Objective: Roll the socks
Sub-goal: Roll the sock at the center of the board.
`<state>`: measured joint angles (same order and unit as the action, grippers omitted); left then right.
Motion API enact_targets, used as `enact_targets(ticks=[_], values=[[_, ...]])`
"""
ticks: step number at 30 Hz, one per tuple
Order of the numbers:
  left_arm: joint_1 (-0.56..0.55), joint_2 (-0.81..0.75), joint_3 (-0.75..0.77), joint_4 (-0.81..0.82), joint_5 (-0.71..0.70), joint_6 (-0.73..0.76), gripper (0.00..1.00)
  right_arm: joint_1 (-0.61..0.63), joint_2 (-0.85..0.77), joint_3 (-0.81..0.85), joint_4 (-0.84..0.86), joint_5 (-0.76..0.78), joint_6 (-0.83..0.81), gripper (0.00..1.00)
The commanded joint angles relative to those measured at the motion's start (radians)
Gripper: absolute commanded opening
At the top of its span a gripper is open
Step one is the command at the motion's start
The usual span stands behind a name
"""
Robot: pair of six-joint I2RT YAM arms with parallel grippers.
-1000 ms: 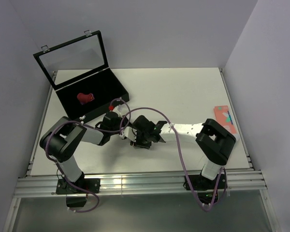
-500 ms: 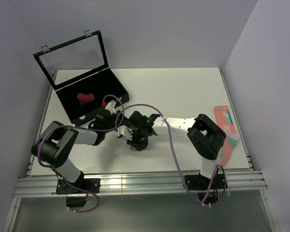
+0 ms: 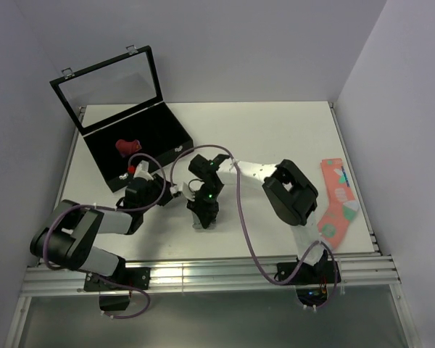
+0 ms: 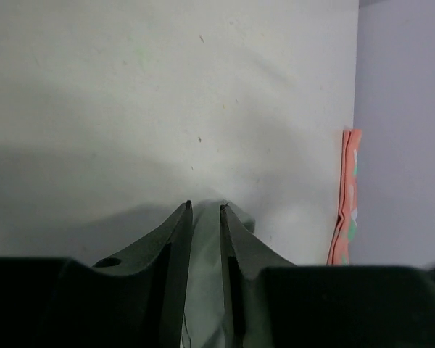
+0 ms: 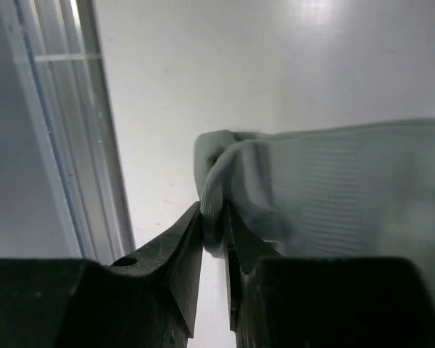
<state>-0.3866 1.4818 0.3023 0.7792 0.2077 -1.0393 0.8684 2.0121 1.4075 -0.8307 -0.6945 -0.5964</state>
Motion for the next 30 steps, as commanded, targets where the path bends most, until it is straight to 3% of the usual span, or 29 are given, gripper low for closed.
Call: enact_targets(ticks=[1, 7, 13, 17, 23, 27, 30], values=[[-0.015, -0.098, -0.057, 0.088, -0.005, -0.027, 0.27, -0.100, 0.077, 0.119, -0.131, -0.072, 0.023, 0.24], [-0.017, -0.213, -0.140, 0.107, -0.019, 0.004, 0.27, -0.151, 0.171, 0.195, -0.174, -0.053, 0.047, 0.24], [-0.054, -0.305, -0.175, 0.104, -0.010, 0.131, 0.27, -0.154, 0.267, 0.306, -0.283, -0.085, 0.049, 0.24], [-0.217, -0.368, -0.170, 0.078, -0.105, 0.269, 0.35, -0.160, 0.335, 0.386, -0.398, -0.138, 0.021, 0.24], [-0.281, -0.345, -0.155, 0.081, -0.068, 0.424, 0.43, -0.169, 0.404, 0.468, -0.522, -0.138, -0.032, 0.25], [-0.316, -0.238, -0.111, 0.071, -0.005, 0.485, 0.47, -0.172, 0.436, 0.495, -0.610, -0.125, -0.094, 0.25], [-0.328, -0.172, -0.094, 0.117, 0.068, 0.501, 0.55, -0.172, 0.436, 0.475, -0.610, -0.117, -0.108, 0.25]])
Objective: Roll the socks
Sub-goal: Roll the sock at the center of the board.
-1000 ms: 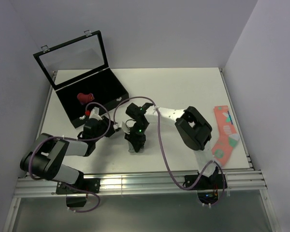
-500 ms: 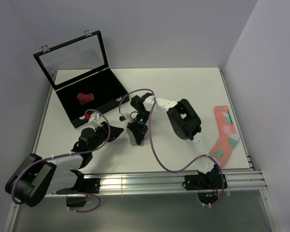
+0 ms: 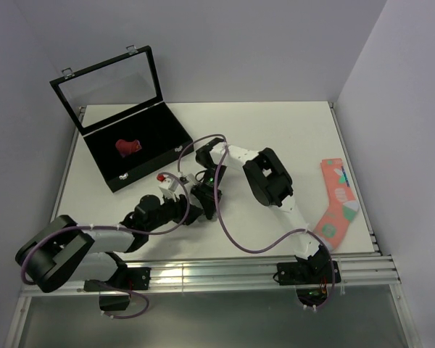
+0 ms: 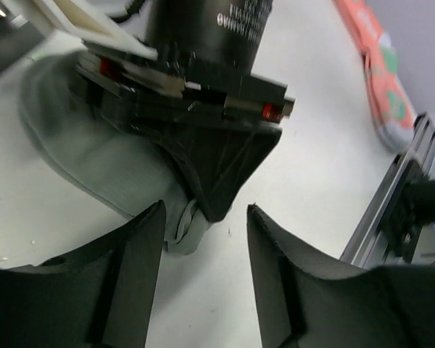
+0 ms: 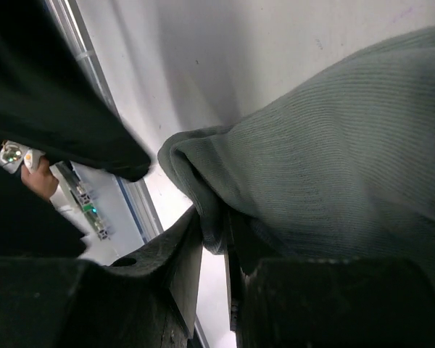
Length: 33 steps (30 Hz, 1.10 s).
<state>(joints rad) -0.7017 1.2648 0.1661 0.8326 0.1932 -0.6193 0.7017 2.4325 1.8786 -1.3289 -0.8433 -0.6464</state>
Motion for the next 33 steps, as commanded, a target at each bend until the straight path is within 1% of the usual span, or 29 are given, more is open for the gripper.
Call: enact_targets(ticks=[1, 7, 14, 17, 20, 28, 33], values=[[-0.013, 0.056, 0.047, 0.060, 0.080, 0.084, 0.55, -0.007, 0.016, -0.001, -0.110, 0.027, -0.056, 0.25], [-0.013, 0.042, 0.058, 0.005, 0.029, 0.154, 0.57, -0.010, -0.010, -0.033, -0.095, 0.039, -0.074, 0.25], [-0.024, 0.103, 0.095, 0.017, 0.055, 0.197, 0.56, -0.015, -0.012, -0.039, -0.096, 0.032, -0.085, 0.25], [-0.030, 0.123, 0.107, 0.013, 0.087, 0.199, 0.55, -0.016, -0.012, -0.041, -0.095, 0.030, -0.084, 0.25], [-0.038, 0.140, 0.090, 0.043, 0.098, 0.188, 0.53, -0.018, -0.016, -0.036, -0.090, 0.029, -0.079, 0.25], [-0.041, 0.205, 0.064, 0.124, 0.104, 0.167, 0.52, -0.019, -0.013, -0.036, -0.089, 0.027, -0.082, 0.25], [-0.041, 0.214, 0.055, 0.143, 0.115, 0.161, 0.52, -0.021, -0.009, -0.030, -0.087, 0.030, -0.076, 0.25]])
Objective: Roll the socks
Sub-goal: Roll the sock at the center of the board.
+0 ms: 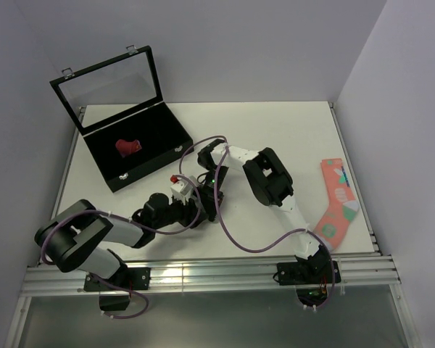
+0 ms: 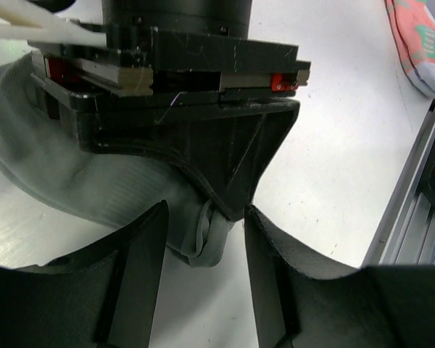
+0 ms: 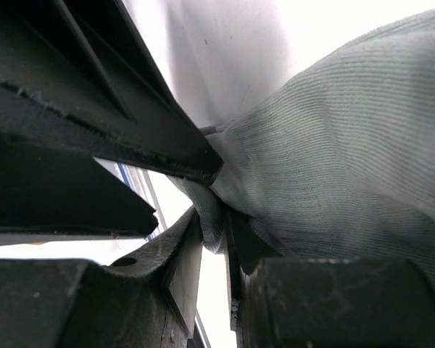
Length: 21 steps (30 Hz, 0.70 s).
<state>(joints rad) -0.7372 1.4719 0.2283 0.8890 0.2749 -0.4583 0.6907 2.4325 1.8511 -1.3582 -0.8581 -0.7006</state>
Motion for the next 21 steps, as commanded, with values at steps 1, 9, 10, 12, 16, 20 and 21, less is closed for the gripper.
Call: enact_targets(ticks=[1, 9, 10, 12, 16, 20, 21], values=[[-0.005, 0.014, -0.006, 0.088, 0.032, 0.000, 0.52, -0.010, -0.010, -0.003, -0.056, 0.045, -0.022, 0.25], [-0.005, 0.087, 0.005, 0.134, 0.043, -0.003, 0.50, -0.011, -0.018, -0.009, -0.053, 0.051, -0.020, 0.25], [-0.005, 0.091, 0.000, 0.136, 0.041, -0.005, 0.50, -0.011, -0.015, -0.007, -0.053, 0.051, -0.019, 0.25], [-0.005, 0.093, -0.006, 0.148, 0.043, -0.011, 0.48, -0.011, -0.012, -0.007, -0.051, 0.053, -0.016, 0.25], [-0.005, 0.097, -0.017, 0.157, 0.038, -0.020, 0.47, -0.011, -0.013, -0.007, -0.041, 0.054, -0.011, 0.25], [-0.005, 0.122, -0.006, 0.148, 0.040, -0.028, 0.36, -0.011, -0.015, -0.006, -0.027, 0.056, 0.009, 0.25], [-0.005, 0.126, -0.007, 0.151, 0.040, -0.032, 0.35, -0.011, -0.018, -0.006, -0.022, 0.056, 0.012, 0.25]])
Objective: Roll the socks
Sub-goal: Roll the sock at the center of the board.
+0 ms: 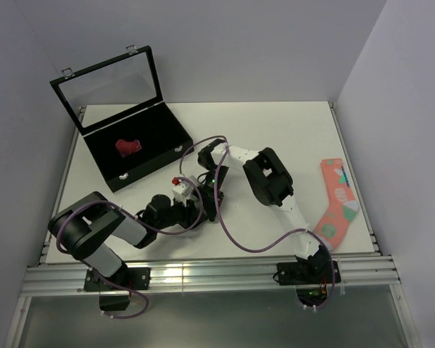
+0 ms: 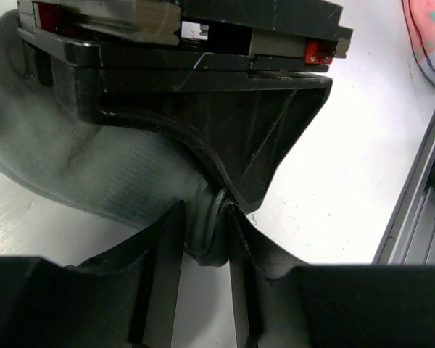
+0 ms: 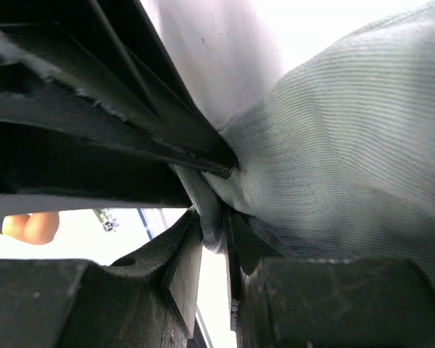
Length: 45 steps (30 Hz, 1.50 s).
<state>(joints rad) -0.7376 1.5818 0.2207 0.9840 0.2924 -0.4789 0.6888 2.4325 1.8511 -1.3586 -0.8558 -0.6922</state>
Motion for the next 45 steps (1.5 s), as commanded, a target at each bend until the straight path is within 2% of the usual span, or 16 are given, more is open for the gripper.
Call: enact_targets(ticks=[1, 4, 5, 7, 9, 13, 16, 24, 32, 33, 37, 42, 45], values=[[-0.005, 0.024, -0.001, 0.061, 0.031, -0.013, 0.36, -0.008, -0.020, -0.007, -0.016, 0.054, 0.005, 0.25], [-0.006, 0.041, -0.001, 0.067, 0.024, -0.020, 0.35, -0.008, -0.021, -0.007, -0.007, 0.057, 0.016, 0.25], [-0.005, 0.047, 0.002, 0.064, 0.025, -0.023, 0.32, -0.009, -0.026, -0.009, 0.001, 0.057, 0.029, 0.25], [-0.006, 0.061, 0.014, 0.048, 0.024, -0.027, 0.20, -0.011, -0.047, -0.033, 0.047, 0.057, 0.048, 0.25], [-0.005, 0.067, 0.017, 0.041, 0.011, -0.041, 0.00, -0.014, -0.096, -0.065, 0.100, 0.061, 0.094, 0.30], [-0.005, 0.101, 0.003, 0.064, 0.002, -0.075, 0.00, -0.031, -0.217, -0.217, 0.318, 0.077, 0.197, 0.44], [-0.002, 0.139, 0.000, 0.089, 0.011, -0.107, 0.00, -0.052, -0.305, -0.311, 0.427, 0.064, 0.266, 0.50], [0.043, 0.211, -0.014, 0.130, 0.053, -0.207, 0.00, -0.136, -0.521, -0.484, 0.610, 0.081, 0.347, 0.53], [0.086, 0.196, 0.109, -0.195, 0.128, -0.320, 0.00, -0.126, -0.832, -0.739, 0.858, 0.295, 0.211, 0.53], [0.090, 0.201, 0.124, -0.271, 0.136, -0.329, 0.00, -0.111, -0.854, -0.788, 0.883, 0.322, 0.194, 0.53], [0.099, 0.243, 0.175, -0.410, 0.192, -0.365, 0.00, -0.002, -0.963, -0.927, 1.044, 0.422, 0.099, 0.51], [0.124, 0.256, 0.183, -0.508, 0.269, -0.389, 0.00, 0.139, -1.086, -1.076, 1.170, 0.481, 0.016, 0.51], [0.145, 0.250, 0.177, -0.539, 0.306, -0.411, 0.00, 0.175, -1.104, -1.095, 1.191, 0.483, -0.016, 0.51]])
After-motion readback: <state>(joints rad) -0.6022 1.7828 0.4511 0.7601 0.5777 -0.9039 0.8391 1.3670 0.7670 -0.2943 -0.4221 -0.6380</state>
